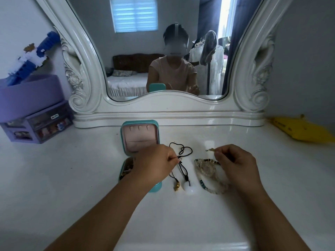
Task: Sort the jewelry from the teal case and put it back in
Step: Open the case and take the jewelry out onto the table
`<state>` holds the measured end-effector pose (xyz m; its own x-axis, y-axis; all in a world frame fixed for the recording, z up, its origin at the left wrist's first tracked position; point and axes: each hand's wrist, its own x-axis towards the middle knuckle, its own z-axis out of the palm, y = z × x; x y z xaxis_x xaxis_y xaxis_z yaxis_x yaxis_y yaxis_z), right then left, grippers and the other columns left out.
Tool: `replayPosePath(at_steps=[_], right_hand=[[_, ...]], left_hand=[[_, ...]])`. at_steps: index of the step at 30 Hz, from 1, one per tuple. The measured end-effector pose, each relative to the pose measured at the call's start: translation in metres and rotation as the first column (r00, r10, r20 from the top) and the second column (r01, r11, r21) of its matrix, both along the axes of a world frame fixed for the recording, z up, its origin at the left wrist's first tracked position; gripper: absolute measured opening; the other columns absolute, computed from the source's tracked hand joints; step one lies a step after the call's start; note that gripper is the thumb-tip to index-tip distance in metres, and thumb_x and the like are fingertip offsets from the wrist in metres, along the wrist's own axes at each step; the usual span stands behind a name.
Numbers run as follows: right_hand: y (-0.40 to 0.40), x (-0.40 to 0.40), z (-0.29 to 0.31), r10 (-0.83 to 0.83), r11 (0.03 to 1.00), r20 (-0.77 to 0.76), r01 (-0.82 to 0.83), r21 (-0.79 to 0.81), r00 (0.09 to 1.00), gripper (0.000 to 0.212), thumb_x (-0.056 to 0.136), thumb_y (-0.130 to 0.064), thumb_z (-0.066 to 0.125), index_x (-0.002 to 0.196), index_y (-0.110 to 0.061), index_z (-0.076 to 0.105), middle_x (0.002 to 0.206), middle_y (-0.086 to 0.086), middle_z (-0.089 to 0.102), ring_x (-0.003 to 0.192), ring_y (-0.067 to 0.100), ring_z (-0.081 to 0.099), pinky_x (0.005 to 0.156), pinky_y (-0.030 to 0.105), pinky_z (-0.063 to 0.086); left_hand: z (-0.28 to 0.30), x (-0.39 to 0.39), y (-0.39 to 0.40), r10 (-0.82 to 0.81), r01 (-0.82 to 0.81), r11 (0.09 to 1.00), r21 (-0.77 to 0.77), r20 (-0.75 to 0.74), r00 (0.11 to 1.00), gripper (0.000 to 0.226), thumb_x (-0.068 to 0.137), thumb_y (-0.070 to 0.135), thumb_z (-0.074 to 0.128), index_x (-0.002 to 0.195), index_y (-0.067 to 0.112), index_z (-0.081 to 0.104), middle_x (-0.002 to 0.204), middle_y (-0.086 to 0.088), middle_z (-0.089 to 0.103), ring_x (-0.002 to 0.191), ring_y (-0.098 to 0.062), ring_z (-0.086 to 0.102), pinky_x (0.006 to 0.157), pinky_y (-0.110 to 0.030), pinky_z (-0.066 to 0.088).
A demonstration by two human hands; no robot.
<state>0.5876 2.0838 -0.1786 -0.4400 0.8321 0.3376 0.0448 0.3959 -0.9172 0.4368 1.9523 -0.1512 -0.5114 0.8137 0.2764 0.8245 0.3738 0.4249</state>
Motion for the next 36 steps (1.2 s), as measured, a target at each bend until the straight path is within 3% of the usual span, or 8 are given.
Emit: replayPosePath(at_steps=[4, 9, 14, 21, 27, 30, 33, 36], right_hand=[[0.001, 0.002, -0.002, -0.011, 1.0, 0.013, 0.011, 0.016, 1.0, 0.013, 0.083, -0.006, 0.062, 0.074, -0.013, 0.067, 0.075, -0.001, 0.067, 0.062, 0.002, 0.056, 0.057, 0.005, 0.042], [0.0, 0.002, -0.001, -0.008, 1.0, 0.054, 0.007, 0.027, 0.999, 0.011, 0.084, -0.007, 0.062, 0.077, -0.015, 0.067, 0.074, -0.002, 0.067, 0.058, -0.004, 0.055, 0.054, 0.003, 0.041], [-0.007, 0.001, 0.003, 0.013, 0.998, 0.133, -0.021, 0.061, 0.991, 0.012, 0.084, -0.008, 0.061, 0.077, -0.016, 0.066, 0.074, -0.002, 0.066, 0.053, -0.006, 0.054, 0.045, 0.004, 0.039], [-0.038, -0.026, 0.016, 0.214, 0.961, 0.225, -0.247, 0.127, 0.95, 0.009, 0.08, -0.01, 0.067, 0.073, -0.016, 0.068, 0.061, -0.007, 0.06, 0.048, 0.0, 0.05, 0.047, 0.011, 0.041], [-0.078, -0.061, 0.019, 0.419, 0.779, 0.39, -0.545, 0.309, 0.82, 0.028, 0.074, -0.007, 0.072, 0.065, -0.033, 0.064, 0.069, -0.012, 0.052, 0.064, -0.002, 0.053, 0.057, 0.008, 0.038], [-0.092, -0.08, 0.015, 0.416, 0.778, 0.442, -0.563, 0.28, 0.794, 0.008, 0.071, -0.015, 0.074, 0.075, -0.022, 0.071, 0.078, -0.012, 0.051, 0.071, 0.0, 0.054, 0.066, 0.009, 0.039], [-0.099, -0.094, 0.012, 0.348, 0.795, 0.506, -0.534, 0.287, 0.789, 0.007, 0.072, -0.025, 0.072, 0.078, -0.022, 0.071, 0.088, -0.007, 0.053, 0.083, 0.011, 0.059, 0.079, 0.026, 0.048], [-0.105, -0.102, 0.015, 0.244, 0.801, 0.576, -0.497, 0.334, 0.78, 0.014, 0.073, -0.034, 0.068, 0.068, -0.021, 0.066, 0.084, -0.004, 0.051, 0.081, 0.017, 0.057, 0.078, 0.034, 0.048]], left_hand=[[-0.007, -0.001, 0.007, -0.012, 0.001, 0.99, -0.141, -0.077, 0.997, 0.02, 0.09, 0.022, 0.05, 0.094, 0.019, 0.07, 0.088, -0.005, 0.072, 0.082, -0.022, 0.065, 0.073, -0.032, 0.053], [0.002, -0.006, -0.006, 0.024, -0.026, 0.999, 0.02, 0.101, 0.995, 0.032, 0.09, 0.017, 0.053, 0.118, 0.029, 0.061, 0.106, 0.0, 0.071, 0.095, -0.015, 0.065, 0.084, -0.025, 0.049], [0.018, -0.029, -0.041, 0.18, -0.192, 0.971, 0.141, 0.096, 0.979, 0.018, 0.084, 0.023, 0.063, 0.1, 0.028, 0.069, 0.091, 0.009, 0.069, 0.082, -0.009, 0.063, 0.079, -0.025, 0.049], [-0.002, -0.061, -0.075, 0.259, -0.259, 0.966, 0.006, 0.039, 0.965, 0.009, 0.084, 0.025, 0.062, 0.088, 0.028, 0.069, 0.086, 0.012, 0.063, 0.074, -0.008, 0.057, 0.07, -0.023, 0.045], [-0.028, -0.061, -0.083, 0.236, -0.256, 0.928, 0.269, 0.105, 0.966, 0.005, 0.081, 0.02, 0.066, 0.079, 0.022, 0.07, 0.079, 0.004, 0.065, 0.068, -0.011, 0.059, 0.065, -0.024, 0.046], [-0.034, -0.064, -0.085, 0.209, -0.246, 0.906, 0.345, 0.141, 0.968, 0.007, 0.08, 0.017, 0.066, 0.077, 0.021, 0.07, 0.075, 0.004, 0.065, 0.067, -0.012, 0.06, 0.064, -0.026, 0.047], [-0.036, -0.067, -0.087, 0.18, -0.229, 0.899, 0.372, 0.162, 0.97, 0.01, 0.079, 0.014, 0.067, 0.075, 0.022, 0.07, 0.073, 0.007, 0.064, 0.067, -0.011, 0.06, 0.065, -0.029, 0.05], [-0.038, -0.069, -0.089, 0.163, -0.224, 0.904, 0.364, 0.19, 0.968, 0.009, 0.079, 0.014, 0.067, 0.076, 0.022, 0.071, 0.075, 0.007, 0.065, 0.069, -0.011, 0.061, 0.068, -0.031, 0.051]])
